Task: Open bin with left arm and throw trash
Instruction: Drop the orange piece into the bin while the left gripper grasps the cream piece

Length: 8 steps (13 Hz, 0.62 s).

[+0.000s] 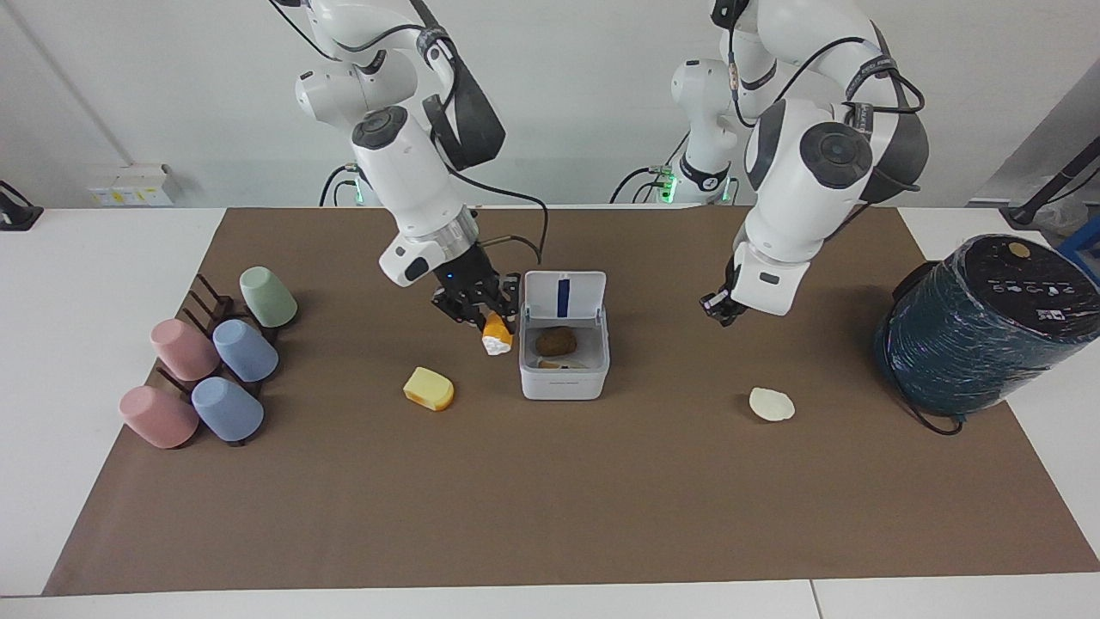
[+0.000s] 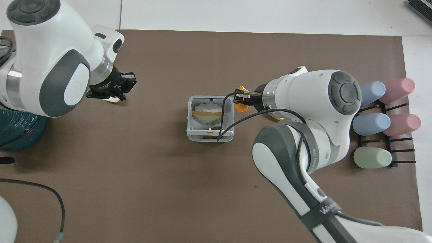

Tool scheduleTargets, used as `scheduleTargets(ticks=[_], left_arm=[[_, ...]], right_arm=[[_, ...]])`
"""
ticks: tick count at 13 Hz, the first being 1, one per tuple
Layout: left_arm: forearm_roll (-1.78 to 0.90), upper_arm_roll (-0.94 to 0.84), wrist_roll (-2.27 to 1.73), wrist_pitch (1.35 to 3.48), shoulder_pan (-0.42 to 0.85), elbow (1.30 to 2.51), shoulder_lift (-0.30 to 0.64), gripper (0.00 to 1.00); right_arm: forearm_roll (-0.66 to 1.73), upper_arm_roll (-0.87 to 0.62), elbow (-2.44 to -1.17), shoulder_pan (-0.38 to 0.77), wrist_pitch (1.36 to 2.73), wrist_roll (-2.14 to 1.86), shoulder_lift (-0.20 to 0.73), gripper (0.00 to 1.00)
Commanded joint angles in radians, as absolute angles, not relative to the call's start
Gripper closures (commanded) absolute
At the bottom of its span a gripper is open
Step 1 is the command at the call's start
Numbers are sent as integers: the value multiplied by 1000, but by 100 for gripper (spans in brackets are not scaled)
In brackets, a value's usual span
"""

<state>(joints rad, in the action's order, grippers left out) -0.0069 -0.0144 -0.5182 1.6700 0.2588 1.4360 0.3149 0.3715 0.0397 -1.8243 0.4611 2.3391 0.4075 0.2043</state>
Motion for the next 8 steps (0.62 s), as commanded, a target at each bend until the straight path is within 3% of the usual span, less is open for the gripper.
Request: scheduleTargets(ticks=[1,3,6,8], left_arm=[[18,-26,-422,1848,209,1625,233,87],[20,-26,-402,1980,186,1727,207,67],[18,-26,-338,2031,170,1755,215,43],[20,-26,-336,2104,166,1798,227,41]], right_arm=[[452,43,-1796,480,2356,468,247,100],[500,43,-1793,514,2368,524,271,100],[505,41,-1805,541,2378,563,288,100],[506,41,-1813,558,2370,597,302,100]])
